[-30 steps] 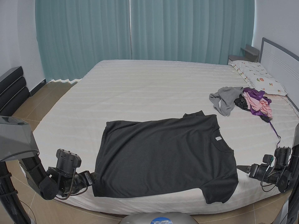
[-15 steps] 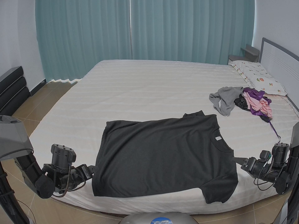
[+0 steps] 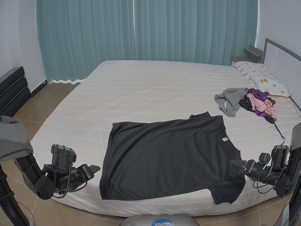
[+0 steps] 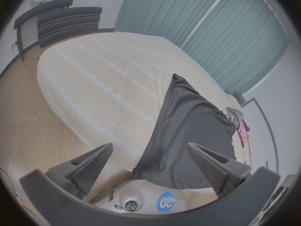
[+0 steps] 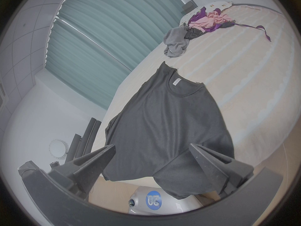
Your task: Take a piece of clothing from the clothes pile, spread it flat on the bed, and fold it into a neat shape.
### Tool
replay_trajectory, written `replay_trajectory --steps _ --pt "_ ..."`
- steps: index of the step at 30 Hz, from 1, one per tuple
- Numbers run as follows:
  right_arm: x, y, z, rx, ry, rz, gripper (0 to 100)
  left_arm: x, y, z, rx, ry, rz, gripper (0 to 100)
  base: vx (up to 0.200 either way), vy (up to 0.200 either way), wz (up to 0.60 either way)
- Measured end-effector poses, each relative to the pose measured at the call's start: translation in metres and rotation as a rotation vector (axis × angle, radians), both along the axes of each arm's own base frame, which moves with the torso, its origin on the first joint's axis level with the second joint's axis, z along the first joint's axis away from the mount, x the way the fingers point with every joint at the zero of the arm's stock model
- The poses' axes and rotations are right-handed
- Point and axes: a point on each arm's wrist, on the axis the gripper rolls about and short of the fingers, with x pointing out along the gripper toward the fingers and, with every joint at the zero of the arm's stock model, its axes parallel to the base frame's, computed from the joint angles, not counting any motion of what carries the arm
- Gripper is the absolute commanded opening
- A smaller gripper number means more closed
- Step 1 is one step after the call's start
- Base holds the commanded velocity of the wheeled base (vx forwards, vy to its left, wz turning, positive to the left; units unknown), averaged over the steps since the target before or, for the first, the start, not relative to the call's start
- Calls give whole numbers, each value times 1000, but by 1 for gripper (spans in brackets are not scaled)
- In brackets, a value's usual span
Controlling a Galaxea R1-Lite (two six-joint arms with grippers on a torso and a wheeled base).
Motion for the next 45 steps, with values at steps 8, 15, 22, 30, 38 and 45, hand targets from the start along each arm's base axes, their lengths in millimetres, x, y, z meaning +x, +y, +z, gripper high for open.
replay_trajectory --steps 8,15,22,30,38,45 --pt "0 3 -2 -3 11 10 100 0 -3 1 -12 -4 -7 100 200 0 0" --pt "0 4 -4 -2 18 15 100 8 -6 5 -93 -21 58 100 57 0 0" --pt "1 4 -7 -2 28 16 100 18 -9 12 -153 -46 42 100 0 0 0" --pt "1 4 -7 8 34 14 100 54 -9 22 -182 -133 64 100 0 0 0" --pt "1 4 -7 16 38 12 100 119 -2 25 -229 -211 80 100 0 0 0" --pt "1 4 -8 37 55 -2 100 167 4 20 -279 -192 28 100 0 0 0"
